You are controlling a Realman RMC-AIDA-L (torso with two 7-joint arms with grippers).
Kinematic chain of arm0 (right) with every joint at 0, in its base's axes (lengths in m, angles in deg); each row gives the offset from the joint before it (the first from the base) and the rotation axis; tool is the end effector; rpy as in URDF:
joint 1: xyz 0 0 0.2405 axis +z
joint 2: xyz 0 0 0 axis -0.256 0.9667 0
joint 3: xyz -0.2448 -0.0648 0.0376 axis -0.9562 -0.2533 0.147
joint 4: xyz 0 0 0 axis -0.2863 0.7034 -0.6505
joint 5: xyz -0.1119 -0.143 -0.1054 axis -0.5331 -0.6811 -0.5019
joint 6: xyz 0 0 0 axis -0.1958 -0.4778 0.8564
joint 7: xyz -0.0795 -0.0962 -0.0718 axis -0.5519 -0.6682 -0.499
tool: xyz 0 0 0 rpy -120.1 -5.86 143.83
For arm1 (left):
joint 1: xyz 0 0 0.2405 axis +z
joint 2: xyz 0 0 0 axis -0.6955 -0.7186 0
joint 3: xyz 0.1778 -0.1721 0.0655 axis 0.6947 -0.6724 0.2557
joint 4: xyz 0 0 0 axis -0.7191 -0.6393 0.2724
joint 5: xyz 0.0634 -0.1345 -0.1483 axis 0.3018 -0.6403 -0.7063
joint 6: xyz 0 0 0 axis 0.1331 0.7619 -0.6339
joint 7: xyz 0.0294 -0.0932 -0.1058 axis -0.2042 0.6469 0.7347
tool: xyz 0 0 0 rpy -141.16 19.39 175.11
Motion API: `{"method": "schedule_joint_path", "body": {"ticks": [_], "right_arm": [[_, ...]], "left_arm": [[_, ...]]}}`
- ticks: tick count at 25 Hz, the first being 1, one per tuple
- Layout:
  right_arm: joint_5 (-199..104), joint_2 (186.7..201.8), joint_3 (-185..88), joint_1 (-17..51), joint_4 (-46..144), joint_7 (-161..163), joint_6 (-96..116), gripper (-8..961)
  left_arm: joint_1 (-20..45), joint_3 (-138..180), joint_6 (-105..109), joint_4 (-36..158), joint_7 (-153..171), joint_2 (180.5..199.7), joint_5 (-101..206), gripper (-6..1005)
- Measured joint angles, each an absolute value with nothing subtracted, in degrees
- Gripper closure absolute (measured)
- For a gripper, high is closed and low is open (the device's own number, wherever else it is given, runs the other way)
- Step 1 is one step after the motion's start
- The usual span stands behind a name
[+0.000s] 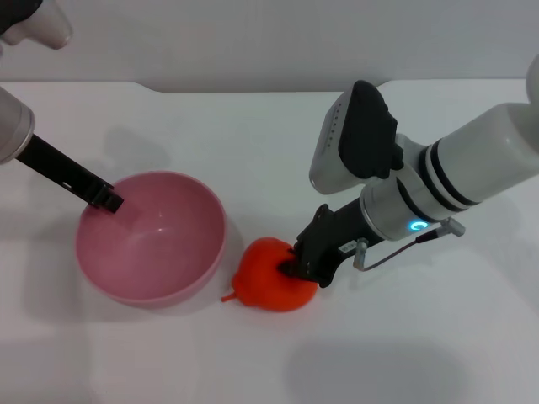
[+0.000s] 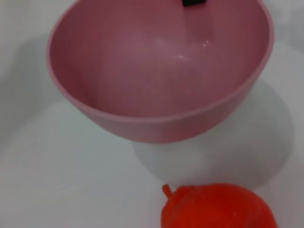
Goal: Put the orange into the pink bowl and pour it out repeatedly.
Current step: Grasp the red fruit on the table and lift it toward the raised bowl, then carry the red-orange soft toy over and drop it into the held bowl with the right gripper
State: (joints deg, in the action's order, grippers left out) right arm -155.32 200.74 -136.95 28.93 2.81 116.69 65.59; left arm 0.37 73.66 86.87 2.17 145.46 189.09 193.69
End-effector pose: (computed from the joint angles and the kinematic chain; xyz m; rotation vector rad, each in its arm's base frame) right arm 0.1567 0.3595 -0.1058 -2.9905 0.3865 -0.2519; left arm -0.2200 0.3918 0.0565 -2.5216 -1.1250 0.4452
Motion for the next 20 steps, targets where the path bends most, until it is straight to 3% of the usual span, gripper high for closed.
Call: {"method": "schedule_joint_path", "body": {"ticks": [11, 20], "right_arm": [[-158.4, 200.27, -129.6, 21.2, -25.3, 122.9, 70.9, 889], [-158.7, 200.54, -126.7, 20.9, -39.3, 124.8, 74.0, 879]], "left_arm": [[0.4, 74.9, 86.6, 2.2, 145.3, 188.88, 193.7, 957], [0.2, 75.2, 86.6, 2.2, 145.3, 188.93, 193.7, 957]]}}
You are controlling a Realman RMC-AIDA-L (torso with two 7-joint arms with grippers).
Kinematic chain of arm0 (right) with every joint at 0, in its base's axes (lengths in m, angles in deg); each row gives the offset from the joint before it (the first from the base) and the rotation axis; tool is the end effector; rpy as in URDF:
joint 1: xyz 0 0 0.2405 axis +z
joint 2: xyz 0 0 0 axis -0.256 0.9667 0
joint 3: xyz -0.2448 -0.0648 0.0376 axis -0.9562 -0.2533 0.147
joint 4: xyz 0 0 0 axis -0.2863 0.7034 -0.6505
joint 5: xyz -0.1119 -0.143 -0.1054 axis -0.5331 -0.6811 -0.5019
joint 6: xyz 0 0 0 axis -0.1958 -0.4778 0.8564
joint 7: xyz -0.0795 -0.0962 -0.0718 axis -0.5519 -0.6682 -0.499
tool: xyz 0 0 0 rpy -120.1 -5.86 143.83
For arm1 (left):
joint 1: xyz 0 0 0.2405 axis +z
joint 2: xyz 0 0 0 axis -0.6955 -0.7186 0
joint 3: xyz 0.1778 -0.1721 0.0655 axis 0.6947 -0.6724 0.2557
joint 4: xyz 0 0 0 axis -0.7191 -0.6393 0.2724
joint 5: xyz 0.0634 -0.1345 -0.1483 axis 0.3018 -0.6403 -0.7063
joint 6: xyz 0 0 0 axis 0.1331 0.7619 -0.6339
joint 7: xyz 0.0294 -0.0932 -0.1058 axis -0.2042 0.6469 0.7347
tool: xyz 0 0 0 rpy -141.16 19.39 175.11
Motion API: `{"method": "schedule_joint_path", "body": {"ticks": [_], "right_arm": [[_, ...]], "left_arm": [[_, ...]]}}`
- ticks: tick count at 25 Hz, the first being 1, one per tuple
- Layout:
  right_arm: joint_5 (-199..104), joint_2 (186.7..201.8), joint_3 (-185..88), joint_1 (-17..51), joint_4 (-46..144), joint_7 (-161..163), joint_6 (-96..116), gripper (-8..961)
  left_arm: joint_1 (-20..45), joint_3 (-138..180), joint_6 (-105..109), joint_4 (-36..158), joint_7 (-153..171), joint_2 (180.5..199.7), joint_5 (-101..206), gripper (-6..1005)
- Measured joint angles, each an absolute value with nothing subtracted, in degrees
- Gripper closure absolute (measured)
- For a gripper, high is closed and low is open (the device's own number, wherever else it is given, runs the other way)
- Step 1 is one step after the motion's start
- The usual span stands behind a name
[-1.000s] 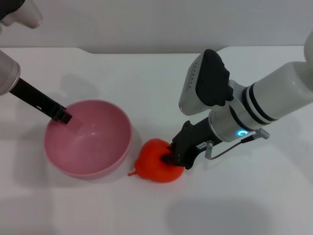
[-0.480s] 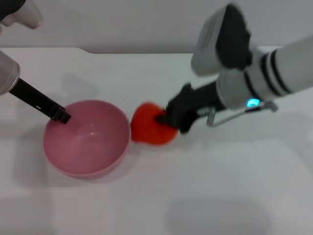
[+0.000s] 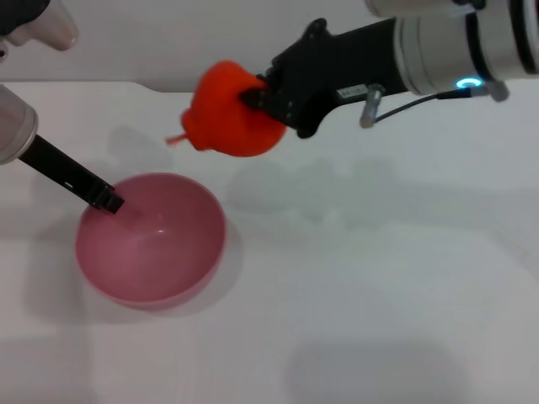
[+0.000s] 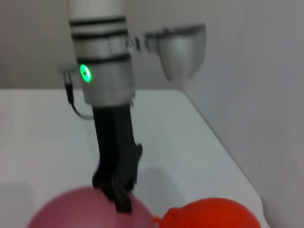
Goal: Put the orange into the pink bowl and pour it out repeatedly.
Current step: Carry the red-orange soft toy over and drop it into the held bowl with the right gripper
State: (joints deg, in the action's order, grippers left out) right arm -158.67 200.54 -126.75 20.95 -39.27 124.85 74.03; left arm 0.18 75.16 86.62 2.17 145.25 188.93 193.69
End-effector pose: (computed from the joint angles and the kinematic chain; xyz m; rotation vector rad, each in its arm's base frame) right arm 0.0427 0.3549 0.0010 -2.7583 0.0227 0.1858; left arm -0.2180 0.3926 0.0547 -2.5314 -1.0936 0.4724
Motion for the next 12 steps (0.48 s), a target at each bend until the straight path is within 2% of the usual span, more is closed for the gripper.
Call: {"method": "schedule_joint_path", "body": {"ticks": [12], "right_arm": [[-158.3, 200.67, -136.5, 25.0, -32.0, 125.1, 66.6, 803]], "left_arm": [[-1.4, 76.6, 85.5, 2.2, 145.3, 190.73, 193.5, 957]]}}
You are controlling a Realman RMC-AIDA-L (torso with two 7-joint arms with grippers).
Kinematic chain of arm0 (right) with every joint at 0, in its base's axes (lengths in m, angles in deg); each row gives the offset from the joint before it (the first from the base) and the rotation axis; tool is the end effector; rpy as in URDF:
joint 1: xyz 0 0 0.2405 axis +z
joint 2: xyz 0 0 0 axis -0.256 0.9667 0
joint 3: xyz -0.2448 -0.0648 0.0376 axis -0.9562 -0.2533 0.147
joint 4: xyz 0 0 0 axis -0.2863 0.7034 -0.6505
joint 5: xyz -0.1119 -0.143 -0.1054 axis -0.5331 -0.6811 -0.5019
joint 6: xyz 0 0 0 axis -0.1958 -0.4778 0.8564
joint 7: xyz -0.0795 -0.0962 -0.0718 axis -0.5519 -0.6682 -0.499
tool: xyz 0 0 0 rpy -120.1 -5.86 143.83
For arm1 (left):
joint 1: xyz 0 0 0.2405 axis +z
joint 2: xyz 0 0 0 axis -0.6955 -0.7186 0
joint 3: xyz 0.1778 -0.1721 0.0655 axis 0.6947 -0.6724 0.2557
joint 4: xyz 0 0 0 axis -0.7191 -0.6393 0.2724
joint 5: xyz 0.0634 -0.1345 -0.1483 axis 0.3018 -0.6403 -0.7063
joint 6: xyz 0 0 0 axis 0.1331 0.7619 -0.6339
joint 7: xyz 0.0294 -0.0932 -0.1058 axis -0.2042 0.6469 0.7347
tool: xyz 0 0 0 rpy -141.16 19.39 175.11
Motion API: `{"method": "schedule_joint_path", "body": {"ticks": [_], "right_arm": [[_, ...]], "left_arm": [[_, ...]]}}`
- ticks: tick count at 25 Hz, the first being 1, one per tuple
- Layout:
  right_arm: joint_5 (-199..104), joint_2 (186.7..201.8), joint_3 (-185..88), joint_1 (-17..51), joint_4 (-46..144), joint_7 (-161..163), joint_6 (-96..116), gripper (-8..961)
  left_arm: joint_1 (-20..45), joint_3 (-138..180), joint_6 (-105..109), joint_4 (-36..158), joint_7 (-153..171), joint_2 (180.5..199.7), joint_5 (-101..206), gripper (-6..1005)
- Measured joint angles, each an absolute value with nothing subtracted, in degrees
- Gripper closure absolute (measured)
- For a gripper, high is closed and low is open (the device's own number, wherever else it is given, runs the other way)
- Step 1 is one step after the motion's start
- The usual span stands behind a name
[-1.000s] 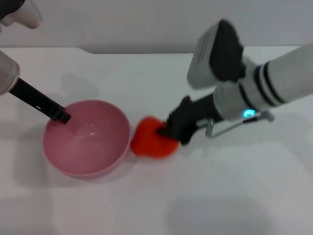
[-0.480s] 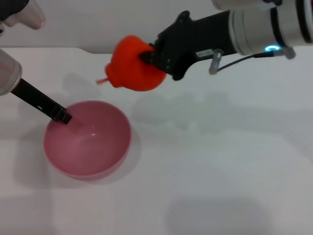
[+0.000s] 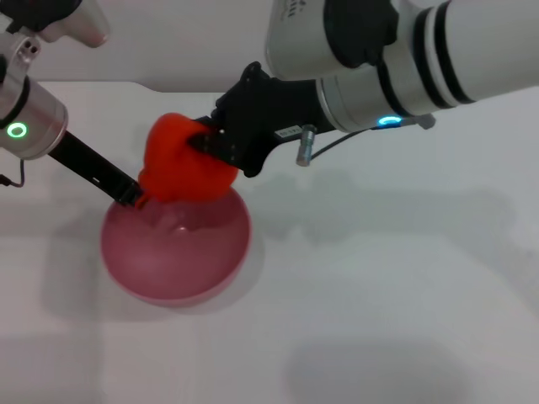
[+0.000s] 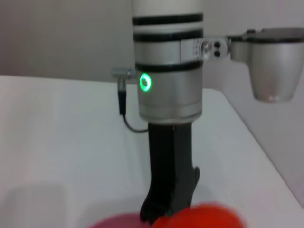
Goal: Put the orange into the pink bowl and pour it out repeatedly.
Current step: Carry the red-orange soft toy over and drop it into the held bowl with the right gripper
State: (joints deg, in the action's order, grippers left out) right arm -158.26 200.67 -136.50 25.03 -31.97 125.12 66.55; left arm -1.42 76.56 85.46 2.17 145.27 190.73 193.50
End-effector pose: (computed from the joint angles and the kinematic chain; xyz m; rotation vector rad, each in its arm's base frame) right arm 0.0296 0.3513 -0.0476 -2.8314 -0.0556 0.1413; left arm -0.2011 0.3961 0.0386 -2.5729 -1.0353 0.4610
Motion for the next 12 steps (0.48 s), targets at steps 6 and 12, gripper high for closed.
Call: {"method": "schedule_joint_path", "body": {"ticks": [6, 12], "right_arm": [[-157.1, 200.80, -137.0, 23.7, -32.3, 125.4, 63.4, 765], [-156.8, 201.24, -135.9, 19.4, -34.2, 125.2, 57.2, 660]], "left_arm": [[-1.6, 77.2, 85.0, 2.2, 145.3, 190.83, 193.4, 957], [-1.3, 77.3, 84.5, 2.3, 145.3, 190.85, 193.4, 957]]}}
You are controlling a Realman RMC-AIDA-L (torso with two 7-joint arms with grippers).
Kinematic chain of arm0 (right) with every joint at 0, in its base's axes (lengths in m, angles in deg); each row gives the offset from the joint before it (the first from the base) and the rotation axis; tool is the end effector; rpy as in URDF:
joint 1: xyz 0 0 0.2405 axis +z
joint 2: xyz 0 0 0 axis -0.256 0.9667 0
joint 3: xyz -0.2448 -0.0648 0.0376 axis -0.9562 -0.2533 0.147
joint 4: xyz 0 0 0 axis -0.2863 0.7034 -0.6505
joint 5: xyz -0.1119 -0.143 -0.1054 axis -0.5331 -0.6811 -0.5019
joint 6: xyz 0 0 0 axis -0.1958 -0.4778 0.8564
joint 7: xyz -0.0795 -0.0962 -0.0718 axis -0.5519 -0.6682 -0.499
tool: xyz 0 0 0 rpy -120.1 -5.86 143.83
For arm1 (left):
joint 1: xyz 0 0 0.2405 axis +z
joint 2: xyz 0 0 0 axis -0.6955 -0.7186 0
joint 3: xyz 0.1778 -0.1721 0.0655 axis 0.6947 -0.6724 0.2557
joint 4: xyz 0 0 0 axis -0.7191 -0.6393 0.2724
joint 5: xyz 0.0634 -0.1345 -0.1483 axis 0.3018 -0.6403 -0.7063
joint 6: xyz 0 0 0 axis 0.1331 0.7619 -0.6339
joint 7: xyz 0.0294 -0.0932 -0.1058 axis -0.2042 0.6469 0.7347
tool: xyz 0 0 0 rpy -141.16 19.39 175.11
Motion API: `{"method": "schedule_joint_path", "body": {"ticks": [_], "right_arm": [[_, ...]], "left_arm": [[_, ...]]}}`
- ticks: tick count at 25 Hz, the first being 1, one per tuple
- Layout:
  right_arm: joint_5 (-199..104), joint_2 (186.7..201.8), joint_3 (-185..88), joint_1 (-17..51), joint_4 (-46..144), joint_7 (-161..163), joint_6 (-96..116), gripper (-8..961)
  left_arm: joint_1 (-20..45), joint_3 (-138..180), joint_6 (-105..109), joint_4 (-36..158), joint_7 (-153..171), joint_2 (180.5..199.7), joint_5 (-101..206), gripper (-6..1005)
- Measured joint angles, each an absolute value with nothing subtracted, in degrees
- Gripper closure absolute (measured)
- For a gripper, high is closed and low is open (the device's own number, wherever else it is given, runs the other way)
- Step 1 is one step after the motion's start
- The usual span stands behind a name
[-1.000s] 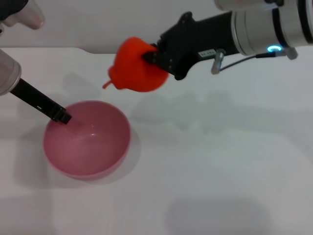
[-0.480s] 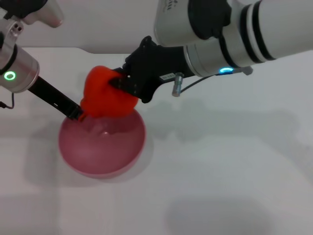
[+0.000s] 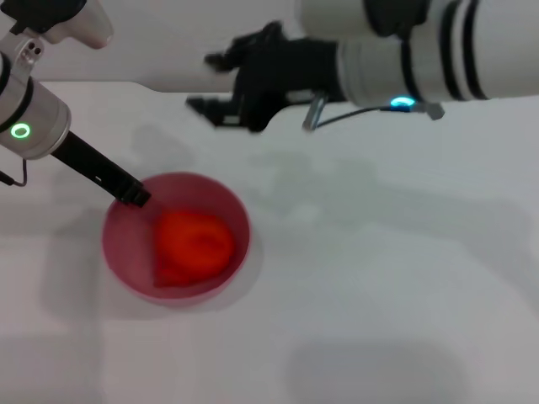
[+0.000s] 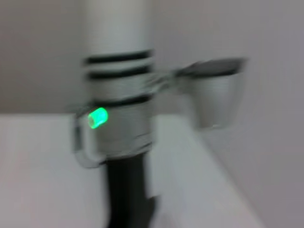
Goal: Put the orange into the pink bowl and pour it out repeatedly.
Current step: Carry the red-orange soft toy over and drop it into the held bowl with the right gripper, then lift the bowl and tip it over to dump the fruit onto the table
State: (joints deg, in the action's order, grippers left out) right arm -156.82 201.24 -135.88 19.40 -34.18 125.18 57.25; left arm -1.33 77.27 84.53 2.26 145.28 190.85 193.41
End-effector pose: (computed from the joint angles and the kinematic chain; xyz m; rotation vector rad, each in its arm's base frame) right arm 0.0371 0.3605 -0.0338 -2.6817 0.0485 0.3160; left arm -0.2007 0.3972 0.0363 -2.5707 -1.0209 0.4614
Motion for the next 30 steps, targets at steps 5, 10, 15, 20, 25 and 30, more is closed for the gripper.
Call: {"method": "schedule_joint_path", "body": {"ticks": [5, 10, 15, 20, 25, 30], "right_arm": [[-156.6, 201.45, -133.3, 13.3, -33.6, 123.8, 47.3, 501], [-143.4, 201.40, -130.4, 8.2, -29.0, 118.4, 36.3, 426], [-110.4, 200.91, -129.6, 2.6, -25.8, 90.9, 32.5, 429], [-73.6, 200.79, -128.2, -0.9, -18.5, 56.9, 44.0, 429], [-53.3, 200.57, -127.2, -0.3, -5.2, 39.0, 64.8, 429], [-51.7, 200.53, -125.7, -0.3, -2.7, 38.2, 67.6, 429]], "left_arm": [[-1.4, 77.1, 82.3, 1.3, 144.9, 191.63, 193.2, 958], [-0.5, 82.6, 74.2, -1.3, 143.0, 193.18, 186.1, 958], [3.1, 92.3, 63.3, -3.2, 142.4, 193.19, 179.8, 958], [8.0, 99.0, 52.9, -7.3, 141.1, 193.22, 176.3, 958], [14.6, 108.8, 38.6, -12.8, 139.3, 193.15, 176.0, 958], [20.7, 116.2, 26.8, -16.6, 136.9, 193.17, 176.1, 958]]}}
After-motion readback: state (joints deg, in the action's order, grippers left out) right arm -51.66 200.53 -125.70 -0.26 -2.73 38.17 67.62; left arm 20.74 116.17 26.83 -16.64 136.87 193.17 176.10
